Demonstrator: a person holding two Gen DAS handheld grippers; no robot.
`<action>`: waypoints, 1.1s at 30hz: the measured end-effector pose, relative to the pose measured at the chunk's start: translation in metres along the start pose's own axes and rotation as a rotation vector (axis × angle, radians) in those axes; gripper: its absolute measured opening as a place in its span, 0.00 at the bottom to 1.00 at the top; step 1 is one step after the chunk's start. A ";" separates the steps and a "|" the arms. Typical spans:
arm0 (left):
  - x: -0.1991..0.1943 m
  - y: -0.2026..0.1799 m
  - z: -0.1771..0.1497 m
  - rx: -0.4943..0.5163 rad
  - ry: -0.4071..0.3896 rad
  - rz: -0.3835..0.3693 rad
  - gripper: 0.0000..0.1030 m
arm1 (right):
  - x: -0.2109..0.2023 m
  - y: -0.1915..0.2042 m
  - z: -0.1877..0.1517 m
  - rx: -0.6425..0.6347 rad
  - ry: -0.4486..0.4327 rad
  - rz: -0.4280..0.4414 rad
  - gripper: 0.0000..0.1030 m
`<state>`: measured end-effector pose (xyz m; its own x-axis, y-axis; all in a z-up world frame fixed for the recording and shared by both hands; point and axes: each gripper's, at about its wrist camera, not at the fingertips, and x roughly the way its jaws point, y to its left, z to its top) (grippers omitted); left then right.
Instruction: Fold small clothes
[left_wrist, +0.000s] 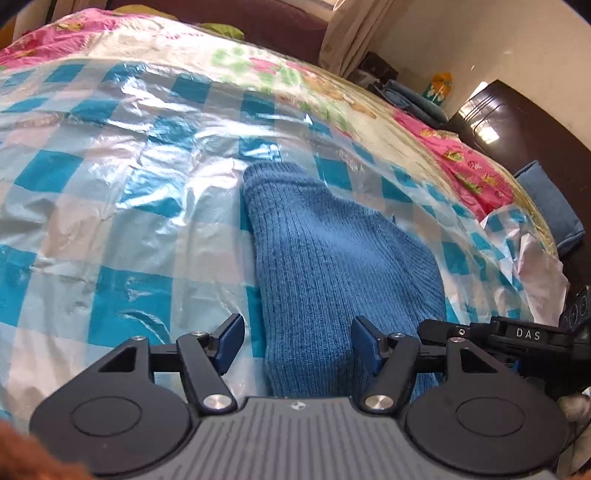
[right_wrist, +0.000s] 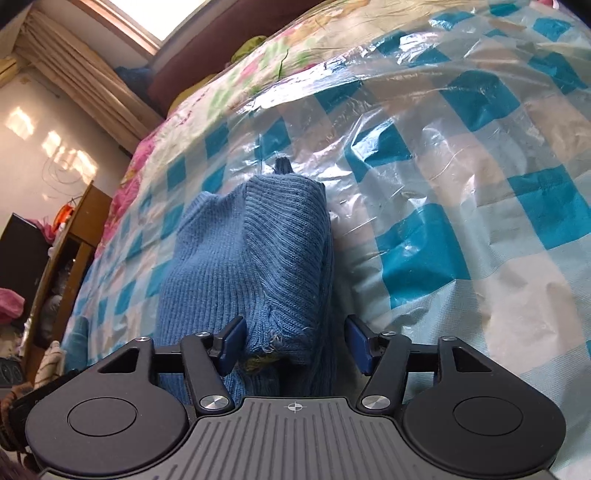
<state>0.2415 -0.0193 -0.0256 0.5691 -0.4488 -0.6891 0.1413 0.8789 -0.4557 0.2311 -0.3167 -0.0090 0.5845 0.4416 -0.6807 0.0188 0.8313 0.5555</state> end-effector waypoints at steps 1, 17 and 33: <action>0.006 -0.001 -0.002 -0.002 0.017 -0.012 0.65 | 0.003 -0.001 0.000 0.011 0.009 0.004 0.63; 0.002 -0.006 -0.031 0.068 0.101 -0.057 0.61 | 0.005 0.009 -0.023 0.030 0.086 0.076 0.37; -0.035 -0.025 -0.027 0.156 -0.050 0.063 0.60 | -0.055 0.055 -0.019 -0.271 -0.138 -0.130 0.44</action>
<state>0.1960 -0.0294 -0.0053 0.6198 -0.3870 -0.6827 0.2259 0.9211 -0.3170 0.1844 -0.2892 0.0501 0.6961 0.2911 -0.6563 -0.1051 0.9456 0.3079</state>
